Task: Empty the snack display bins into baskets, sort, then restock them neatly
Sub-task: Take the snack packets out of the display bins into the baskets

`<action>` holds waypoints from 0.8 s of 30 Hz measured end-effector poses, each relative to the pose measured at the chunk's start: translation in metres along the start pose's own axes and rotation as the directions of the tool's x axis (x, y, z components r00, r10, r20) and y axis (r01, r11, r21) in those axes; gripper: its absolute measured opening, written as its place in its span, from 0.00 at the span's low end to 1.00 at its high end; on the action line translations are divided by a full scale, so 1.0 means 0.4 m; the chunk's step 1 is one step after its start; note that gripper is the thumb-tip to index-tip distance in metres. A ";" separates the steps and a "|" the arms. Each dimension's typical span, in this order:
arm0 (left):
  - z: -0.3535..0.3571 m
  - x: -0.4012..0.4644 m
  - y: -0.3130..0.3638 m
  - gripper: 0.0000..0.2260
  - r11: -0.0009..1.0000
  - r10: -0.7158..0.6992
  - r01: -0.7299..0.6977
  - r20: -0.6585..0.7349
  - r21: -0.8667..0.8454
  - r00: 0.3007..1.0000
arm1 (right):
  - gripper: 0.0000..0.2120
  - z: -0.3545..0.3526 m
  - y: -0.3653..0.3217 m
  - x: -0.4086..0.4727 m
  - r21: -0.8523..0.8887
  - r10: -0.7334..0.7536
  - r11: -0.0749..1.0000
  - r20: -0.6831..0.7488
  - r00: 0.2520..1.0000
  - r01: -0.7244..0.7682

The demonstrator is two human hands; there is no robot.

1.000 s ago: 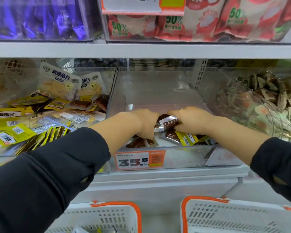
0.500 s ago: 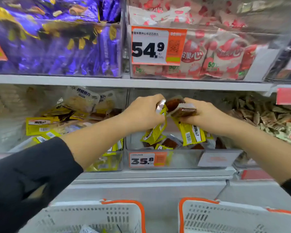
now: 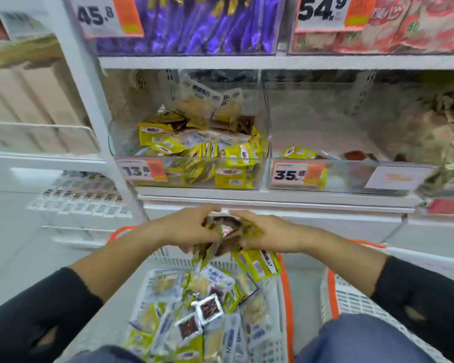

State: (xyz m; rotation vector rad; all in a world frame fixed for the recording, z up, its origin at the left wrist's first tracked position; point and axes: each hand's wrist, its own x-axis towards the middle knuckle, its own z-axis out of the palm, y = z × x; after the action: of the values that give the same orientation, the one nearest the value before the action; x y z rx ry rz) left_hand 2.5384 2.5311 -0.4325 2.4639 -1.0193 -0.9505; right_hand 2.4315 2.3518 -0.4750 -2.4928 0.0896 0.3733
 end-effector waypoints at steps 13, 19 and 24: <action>-0.180 0.056 0.210 0.07 0.859 0.398 -0.506 -0.521 -0.078 0.755 | 0.09 -0.334 0.111 -0.116 0.079 0.021 0.995 -0.763 0.646 0.061; -0.152 0.195 0.422 0.10 0.854 0.485 -0.515 -0.476 0.077 0.734 | 0.22 -0.534 0.336 -0.172 -0.095 0.446 0.826 -0.495 0.746 -0.556; -0.115 0.372 0.540 0.18 0.938 0.254 -0.227 -0.074 0.261 0.964 | 0.44 -0.587 0.428 -0.181 -0.048 0.604 0.785 -0.165 0.780 -0.618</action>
State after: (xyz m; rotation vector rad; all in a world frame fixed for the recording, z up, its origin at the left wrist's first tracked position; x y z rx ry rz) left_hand 2.5381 2.2753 -0.3589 2.4753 -1.4415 -0.6382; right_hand 2.3938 2.0742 -0.3692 -2.5288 0.9875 0.4681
